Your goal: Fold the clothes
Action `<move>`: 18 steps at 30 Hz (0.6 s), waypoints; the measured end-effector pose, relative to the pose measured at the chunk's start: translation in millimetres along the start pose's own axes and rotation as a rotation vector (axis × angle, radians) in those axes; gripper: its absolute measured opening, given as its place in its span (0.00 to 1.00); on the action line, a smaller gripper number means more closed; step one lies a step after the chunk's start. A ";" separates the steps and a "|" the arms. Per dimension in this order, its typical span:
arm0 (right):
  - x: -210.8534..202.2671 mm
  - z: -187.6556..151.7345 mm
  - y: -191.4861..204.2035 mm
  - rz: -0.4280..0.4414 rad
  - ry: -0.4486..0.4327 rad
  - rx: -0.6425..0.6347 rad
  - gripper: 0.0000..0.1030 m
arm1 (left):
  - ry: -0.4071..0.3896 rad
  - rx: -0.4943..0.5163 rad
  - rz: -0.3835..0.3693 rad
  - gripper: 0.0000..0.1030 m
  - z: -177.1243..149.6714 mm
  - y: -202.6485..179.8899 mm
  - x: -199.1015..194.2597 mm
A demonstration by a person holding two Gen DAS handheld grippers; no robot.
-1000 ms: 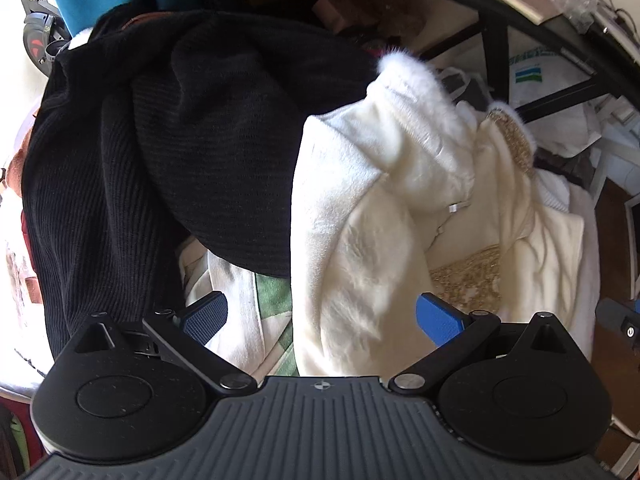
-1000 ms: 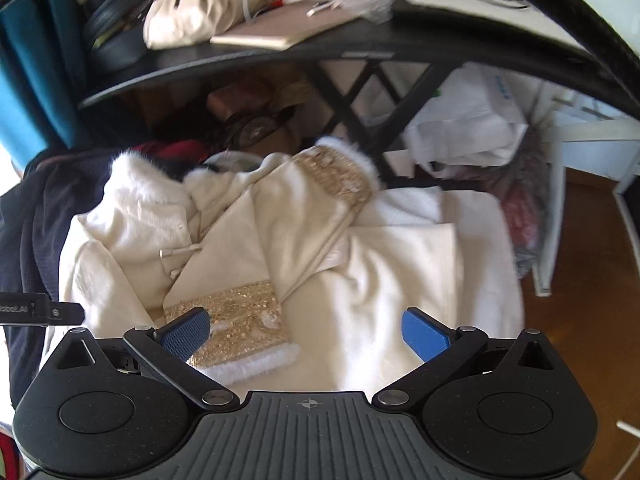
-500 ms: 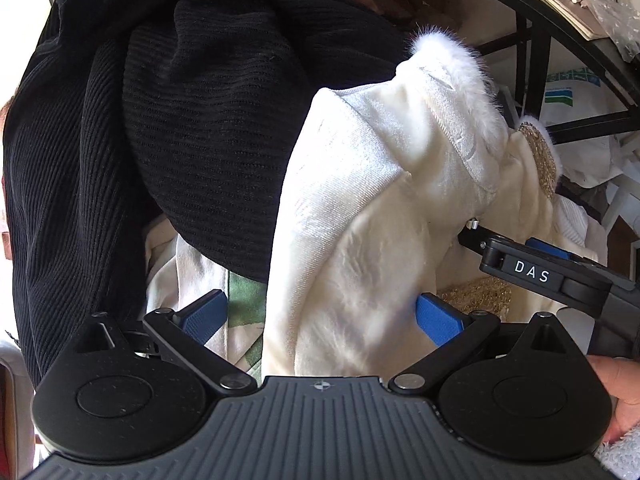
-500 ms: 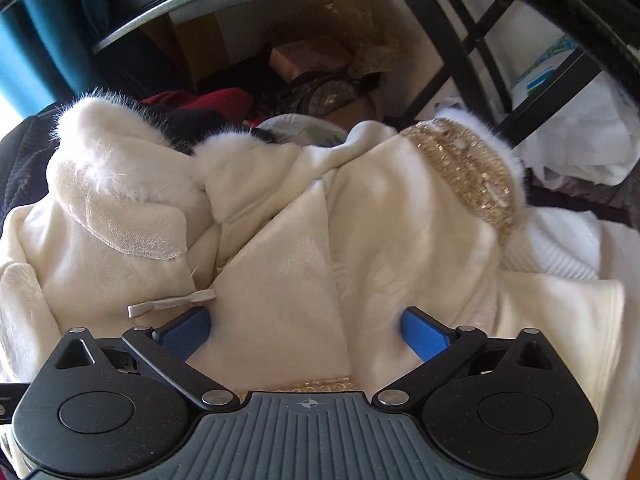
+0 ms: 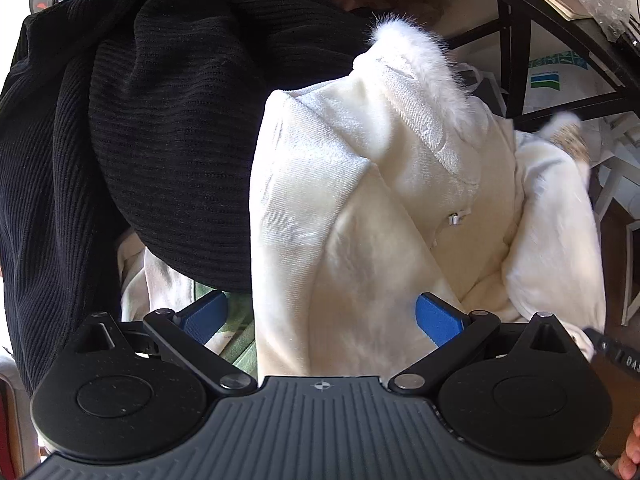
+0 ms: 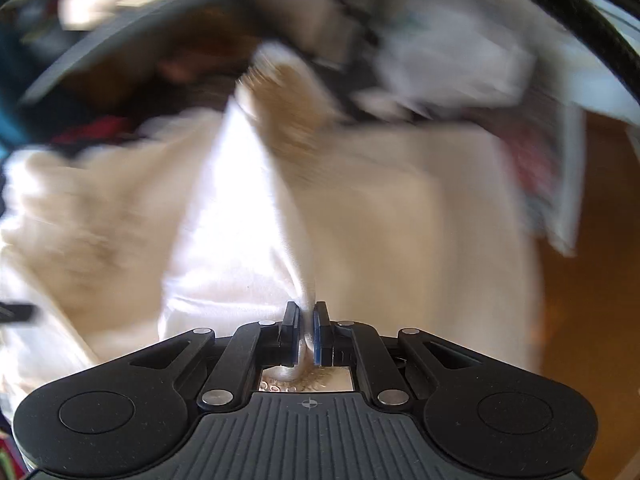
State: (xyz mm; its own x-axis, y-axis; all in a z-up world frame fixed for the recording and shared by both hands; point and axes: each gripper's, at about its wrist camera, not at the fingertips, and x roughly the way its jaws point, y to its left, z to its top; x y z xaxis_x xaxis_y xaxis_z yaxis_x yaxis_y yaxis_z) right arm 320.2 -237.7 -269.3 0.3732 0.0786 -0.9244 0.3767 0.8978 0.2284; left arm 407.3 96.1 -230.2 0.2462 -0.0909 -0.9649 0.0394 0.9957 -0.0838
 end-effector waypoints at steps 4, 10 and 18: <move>0.6 -35.5 -29.2 -0.051 0.167 0.061 0.06 | 0.001 0.013 0.032 0.99 -4.9 -3.2 8.6; -0.6 -60.4 26.0 0.029 0.312 -0.202 0.07 | 0.005 -0.027 0.034 0.99 -3.3 0.1 7.7; -27.7 -5.4 56.8 -0.029 0.047 -0.279 0.50 | 0.008 -0.095 0.029 0.72 -9.4 16.6 -5.7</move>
State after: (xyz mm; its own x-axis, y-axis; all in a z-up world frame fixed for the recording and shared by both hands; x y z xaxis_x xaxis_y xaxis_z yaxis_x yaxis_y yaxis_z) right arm 326.7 -186.6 -232.3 0.3230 0.0653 -0.9441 0.1365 0.9840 0.1148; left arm 397.4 113.3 -228.5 0.2384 -0.0625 -0.9692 -0.0593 0.9951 -0.0788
